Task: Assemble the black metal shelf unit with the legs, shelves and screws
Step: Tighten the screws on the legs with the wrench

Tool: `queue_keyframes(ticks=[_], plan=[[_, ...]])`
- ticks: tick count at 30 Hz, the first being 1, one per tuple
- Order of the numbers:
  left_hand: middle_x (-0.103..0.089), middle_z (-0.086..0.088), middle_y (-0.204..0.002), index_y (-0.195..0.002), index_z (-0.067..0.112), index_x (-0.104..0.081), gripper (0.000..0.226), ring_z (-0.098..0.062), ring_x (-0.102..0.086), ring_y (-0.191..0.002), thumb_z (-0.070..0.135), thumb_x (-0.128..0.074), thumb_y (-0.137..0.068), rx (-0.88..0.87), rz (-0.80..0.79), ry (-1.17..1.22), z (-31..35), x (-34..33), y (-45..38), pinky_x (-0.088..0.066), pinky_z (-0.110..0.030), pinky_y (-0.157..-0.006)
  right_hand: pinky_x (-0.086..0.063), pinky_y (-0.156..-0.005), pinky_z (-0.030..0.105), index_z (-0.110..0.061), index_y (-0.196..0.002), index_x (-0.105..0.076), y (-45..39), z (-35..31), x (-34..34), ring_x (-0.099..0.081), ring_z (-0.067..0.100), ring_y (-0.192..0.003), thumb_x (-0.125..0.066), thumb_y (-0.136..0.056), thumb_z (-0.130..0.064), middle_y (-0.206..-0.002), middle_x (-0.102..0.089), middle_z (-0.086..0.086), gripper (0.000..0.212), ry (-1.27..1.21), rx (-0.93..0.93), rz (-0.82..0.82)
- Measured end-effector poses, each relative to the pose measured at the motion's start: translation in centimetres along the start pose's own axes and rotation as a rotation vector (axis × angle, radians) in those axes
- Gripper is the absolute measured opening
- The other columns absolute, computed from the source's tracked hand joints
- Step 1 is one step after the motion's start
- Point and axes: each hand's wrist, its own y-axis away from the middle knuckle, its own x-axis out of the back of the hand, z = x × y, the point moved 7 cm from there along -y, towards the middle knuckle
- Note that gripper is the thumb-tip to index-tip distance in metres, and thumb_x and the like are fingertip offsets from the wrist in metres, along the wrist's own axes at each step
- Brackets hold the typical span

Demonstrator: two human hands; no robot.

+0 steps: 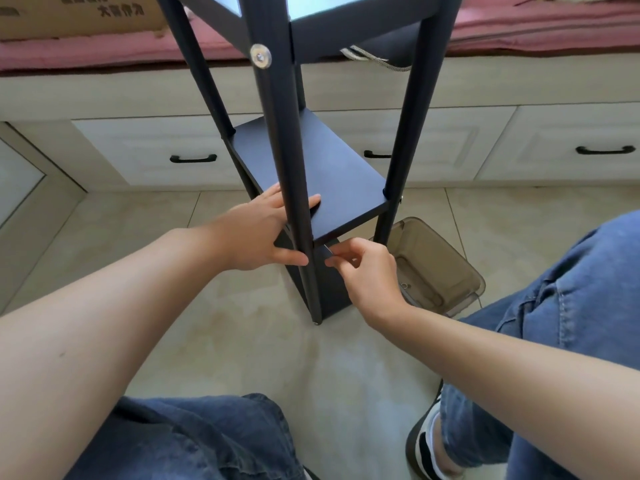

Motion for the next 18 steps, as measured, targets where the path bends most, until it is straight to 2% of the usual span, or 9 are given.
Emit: queue_keyframes(ticks=[2,4,7,10,12,14,18], plan=[[-0.001,0.010,-0.168,-0.160,0.034,-0.006,0.094,-0.013,0.001,-0.155,0.053,-0.065,-0.089,0.003,0.008,-0.051,0.0,0.1,0.0,-0.018,-0.034,-0.121,-0.043,-0.070,0.017,-0.022,-0.095,-0.070,0.0,0.0,0.1,-0.060,0.005,-0.084,-0.066,-0.093,-0.015,-0.080,-0.063,-0.020,0.009,0.009,0.010,0.017],[-0.001,0.009,-0.169,-0.160,0.036,-0.005,0.094,-0.015,-0.002,-0.155,0.057,-0.062,-0.089,0.003,0.016,-0.098,-0.1,0.1,0.0,-0.017,-0.039,-0.122,-0.043,-0.071,0.018,-0.024,-0.093,-0.070,0.1,0.0,0.1,-0.059,0.003,-0.083,-0.067,-0.093,-0.016,-0.078,-0.061,-0.023,0.009,0.001,-0.001,0.021],[0.001,0.008,-0.169,-0.159,0.037,-0.002,0.093,-0.018,0.000,-0.156,0.061,-0.057,-0.089,0.007,0.009,-0.136,-0.3,-0.2,-0.1,-0.012,-0.041,-0.124,-0.043,-0.068,0.016,-0.029,-0.086,-0.066,0.3,0.2,-0.2,-0.062,0.006,-0.086,-0.068,-0.092,-0.017,-0.085,-0.067,-0.015,0.014,-0.043,-0.028,0.004],[0.002,0.007,-0.169,-0.159,0.035,0.001,0.093,-0.018,0.003,-0.156,0.064,-0.052,-0.088,-0.005,0.002,-0.158,-0.3,-0.4,-0.1,-0.010,-0.039,-0.125,-0.044,-0.069,0.018,-0.028,-0.087,-0.068,0.3,0.4,-0.6,-0.063,0.009,-0.090,-0.069,-0.091,-0.019,-0.091,-0.069,-0.009,0.010,-0.059,-0.046,-0.005],[0.004,0.006,-0.169,-0.158,0.035,0.005,0.094,-0.017,0.006,-0.156,0.069,-0.043,-0.084,-0.011,-0.005,-0.180,-0.4,-0.5,-0.1,-0.008,-0.038,-0.126,-0.046,-0.071,0.020,-0.023,-0.094,-0.071,0.2,0.5,-0.8,-0.063,0.009,-0.091,-0.068,-0.092,-0.020,-0.093,-0.070,-0.008,0.005,-0.057,-0.036,-0.004],[0.008,0.006,-0.168,-0.155,0.037,0.012,0.095,-0.017,0.010,-0.155,0.073,-0.030,-0.078,-0.013,-0.023,-0.210,-0.4,-0.8,0.0,-0.005,-0.038,-0.126,-0.043,-0.069,0.013,-0.020,-0.100,-0.073,0.2,0.3,-0.9,-0.063,0.008,-0.091,-0.067,-0.092,-0.019,-0.094,-0.069,-0.010,0.009,-0.081,-0.010,0.002],[0.016,0.013,-0.162,-0.143,0.049,0.020,0.084,-0.017,0.015,-0.154,0.077,-0.019,-0.074,-0.040,-0.009,-0.230,-0.4,-0.9,0.2,0.000,-0.035,-0.125,-0.042,-0.069,0.009,-0.020,-0.100,-0.074,0.1,0.1,-0.9,-0.064,0.006,-0.090,-0.067,-0.093,-0.019,-0.091,-0.070,-0.013,0.010,-0.114,0.041,0.041]])
